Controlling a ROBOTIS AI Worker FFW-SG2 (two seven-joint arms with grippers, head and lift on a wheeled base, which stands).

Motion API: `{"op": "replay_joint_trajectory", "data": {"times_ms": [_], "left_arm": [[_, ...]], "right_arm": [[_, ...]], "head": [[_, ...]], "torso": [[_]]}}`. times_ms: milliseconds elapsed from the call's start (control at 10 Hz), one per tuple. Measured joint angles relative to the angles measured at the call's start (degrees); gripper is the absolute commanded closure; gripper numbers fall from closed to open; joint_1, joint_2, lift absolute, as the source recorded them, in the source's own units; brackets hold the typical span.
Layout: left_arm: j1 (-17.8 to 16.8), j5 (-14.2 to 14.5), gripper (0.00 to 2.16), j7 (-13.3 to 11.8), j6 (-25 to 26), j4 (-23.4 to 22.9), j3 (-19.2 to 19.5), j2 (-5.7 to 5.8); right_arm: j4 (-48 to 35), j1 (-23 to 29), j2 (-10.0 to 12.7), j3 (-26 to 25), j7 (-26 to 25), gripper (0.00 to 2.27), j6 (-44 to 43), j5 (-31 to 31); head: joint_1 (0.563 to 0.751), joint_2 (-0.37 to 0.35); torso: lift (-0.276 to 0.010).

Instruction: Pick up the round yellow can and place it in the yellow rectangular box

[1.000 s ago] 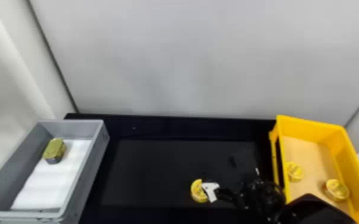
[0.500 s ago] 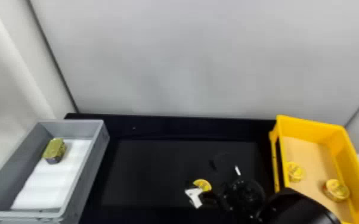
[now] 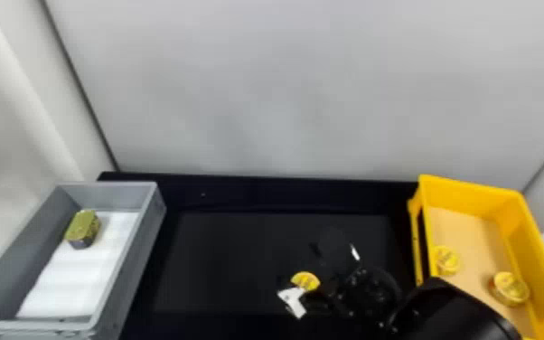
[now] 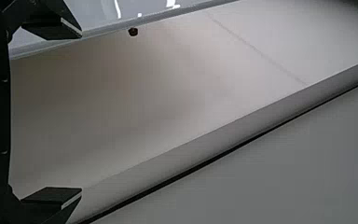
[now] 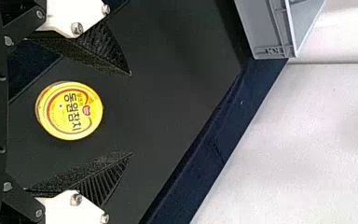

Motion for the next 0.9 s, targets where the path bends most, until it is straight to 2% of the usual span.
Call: {"op": "replay_joint_trajectory", "data": {"times_ms": [400, 900], "left_arm": [[-1.06, -1.33, 0.09, -1.71, -0.41, 0.15, 0.86, 0.0], [-2.4, -3.73, 0.09, -2.95, -1.28, 0.53, 1.35, 0.0]], "right_arm": [[-1.25, -0.06, -1.78, 0.08, 7.93, 0.22, 1.84, 7.46], [0.86, -0.82, -4.43, 2.56, 11.23, 0.22, 2.28, 9.97]], "head": [[0.694, 0.014], [0.694, 0.014]], "torso": [[-0.056], [-0.056]]}}
